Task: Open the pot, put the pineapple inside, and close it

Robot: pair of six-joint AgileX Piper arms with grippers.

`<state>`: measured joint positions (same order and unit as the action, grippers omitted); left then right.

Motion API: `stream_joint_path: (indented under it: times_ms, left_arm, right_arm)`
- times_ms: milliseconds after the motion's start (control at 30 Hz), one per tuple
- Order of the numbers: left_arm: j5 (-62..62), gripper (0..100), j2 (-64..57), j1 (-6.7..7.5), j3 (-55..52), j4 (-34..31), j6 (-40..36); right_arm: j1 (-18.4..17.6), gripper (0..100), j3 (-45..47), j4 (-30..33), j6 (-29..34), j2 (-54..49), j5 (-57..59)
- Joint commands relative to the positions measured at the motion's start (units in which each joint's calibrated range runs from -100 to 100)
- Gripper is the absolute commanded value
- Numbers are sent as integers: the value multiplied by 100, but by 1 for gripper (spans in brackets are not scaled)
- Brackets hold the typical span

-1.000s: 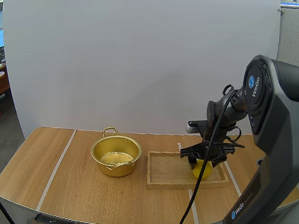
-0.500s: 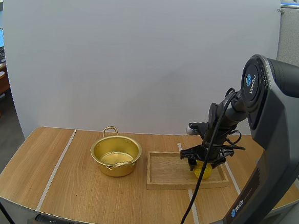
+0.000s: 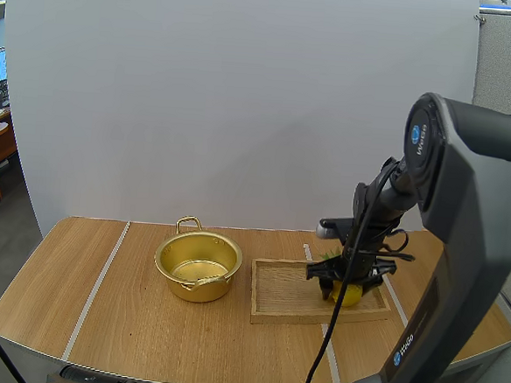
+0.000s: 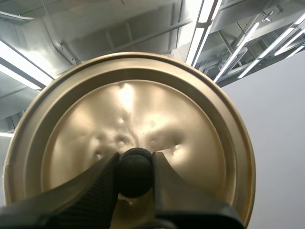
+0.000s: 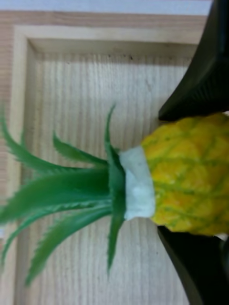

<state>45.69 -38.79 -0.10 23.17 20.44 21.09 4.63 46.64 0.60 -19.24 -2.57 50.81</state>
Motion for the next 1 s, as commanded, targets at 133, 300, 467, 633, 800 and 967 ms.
stream_joint_path:
  times_ms: [133,300,467,633,800,967]
  left_arm:
    - [-228,0,-20,6,37,-16,-51]
    - [-228,0,-20,6,37,-16,-51]
    - [-228,0,-20,6,37,-16,-51]
    - [-228,0,-20,6,37,-16,-51]
    - [-228,0,-20,6,37,-16,-51]
    - [-228,0,-20,6,37,-16,-51]
  right_arm:
    - [15,100,-11,15,-47,12,-98]
    - [15,25,-11,-120,-138,12,-4]
    - [15,0,-23,-158,-197,-217,79]
    - [-118,0,-36,-237,-352,-1170,127]
    - [-582,0,-222,-237,-436,-2243,362]
    - [-1222,0,-851,-249,-436,-2743,1087]
